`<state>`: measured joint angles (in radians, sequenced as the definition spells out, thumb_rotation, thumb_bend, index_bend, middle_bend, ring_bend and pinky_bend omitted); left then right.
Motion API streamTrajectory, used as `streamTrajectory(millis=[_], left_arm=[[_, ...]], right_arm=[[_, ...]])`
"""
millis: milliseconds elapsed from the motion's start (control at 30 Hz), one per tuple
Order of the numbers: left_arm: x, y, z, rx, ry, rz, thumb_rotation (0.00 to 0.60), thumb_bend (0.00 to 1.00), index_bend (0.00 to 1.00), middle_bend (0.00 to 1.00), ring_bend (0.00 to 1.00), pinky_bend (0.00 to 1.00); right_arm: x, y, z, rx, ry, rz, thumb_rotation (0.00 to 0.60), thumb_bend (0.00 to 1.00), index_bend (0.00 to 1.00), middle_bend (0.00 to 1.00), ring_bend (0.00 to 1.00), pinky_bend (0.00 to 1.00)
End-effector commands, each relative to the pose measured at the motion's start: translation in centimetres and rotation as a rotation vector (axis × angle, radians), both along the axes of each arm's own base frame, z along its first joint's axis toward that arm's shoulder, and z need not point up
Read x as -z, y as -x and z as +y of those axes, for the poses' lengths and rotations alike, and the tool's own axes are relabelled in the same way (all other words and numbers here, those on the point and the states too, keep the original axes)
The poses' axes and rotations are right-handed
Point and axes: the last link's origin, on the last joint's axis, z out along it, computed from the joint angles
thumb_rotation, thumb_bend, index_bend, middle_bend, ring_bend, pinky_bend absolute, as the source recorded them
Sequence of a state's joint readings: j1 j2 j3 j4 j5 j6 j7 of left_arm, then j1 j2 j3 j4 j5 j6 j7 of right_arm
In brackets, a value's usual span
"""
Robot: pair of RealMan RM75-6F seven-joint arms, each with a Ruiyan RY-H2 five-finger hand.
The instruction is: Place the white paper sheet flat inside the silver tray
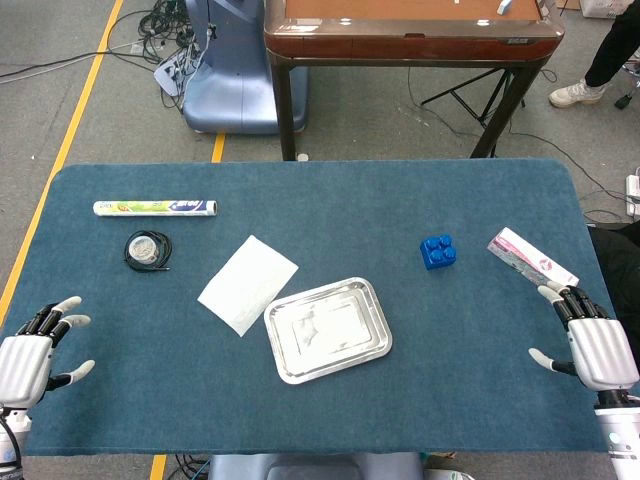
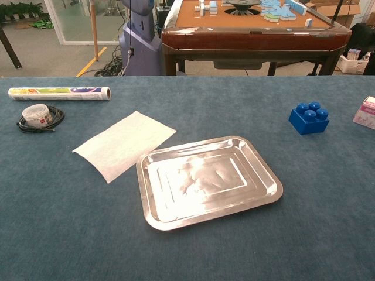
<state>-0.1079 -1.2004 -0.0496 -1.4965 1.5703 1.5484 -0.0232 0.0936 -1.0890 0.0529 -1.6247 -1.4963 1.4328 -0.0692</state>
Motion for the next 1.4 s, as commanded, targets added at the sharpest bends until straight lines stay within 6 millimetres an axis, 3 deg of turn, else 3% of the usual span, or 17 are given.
streamTrajectory(millis=[33,400,533,633,800,1267,1300,1400], left_arm=[[0.2,0.0,0.0,0.002,0.008,0.004,0.600,0.09,0.37,0.19,0.16,0.34],[0.9,-0.3,-0.2,0.026,0.061,-0.042,0.600,0.09,0.35,0.17,0.16,0.34],[1.4,-0.8,-0.2,0.070,0.103,-0.063,0.600,0.09,0.24,0.05,0.16,0.33],[1.9,-1.3,0.0,0.112,0.115,-0.108,0.600,0.09,0.20,0.04,0.13,0.26],[2.9,-2.1,0.7,0.181,0.174,-0.164,0.600,0.09,0.21,0.00,0.00,0.17],[7.2,-6.2,4.2,0.297,0.344,-0.189,0.600,0.09,0.27,0.00,0.00,0.12],[7.4,-6.5,4.5,0.307,0.333,-0.177,0.600,0.09,0.27,0.00,0.00,0.15],[8.2,-7.2,5.2,0.337,0.307,-0.125,0.600,0.09,0.27,0.01,0.07,0.38]], right_arm=[[-0.2,-0.2,0.3,-0.010,0.002,-0.006,0.600,0.00,0.16,0.18,0.13,0.29],[0.0,-0.2,0.0,-0.009,0.001,-0.018,0.600,0.00,0.16,0.19,0.13,0.29],[0.0,-0.4,0.3,-0.017,-0.001,-0.025,0.600,0.00,0.18,0.19,0.13,0.29],[-0.2,-0.4,0.3,-0.019,0.010,-0.033,0.600,0.00,0.19,0.19,0.13,0.29],[-0.1,-0.3,0.0,-0.017,0.004,-0.032,0.600,0.00,0.19,0.19,0.13,0.29],[-0.4,0.0,0.4,-0.005,0.018,-0.036,0.600,0.00,0.19,0.19,0.13,0.29],[-0.5,0.0,0.4,-0.004,0.021,-0.037,0.600,0.00,0.19,0.19,0.13,0.29],[-0.7,0.1,0.5,-0.002,0.026,-0.041,0.600,0.00,0.19,0.19,0.13,0.29]])
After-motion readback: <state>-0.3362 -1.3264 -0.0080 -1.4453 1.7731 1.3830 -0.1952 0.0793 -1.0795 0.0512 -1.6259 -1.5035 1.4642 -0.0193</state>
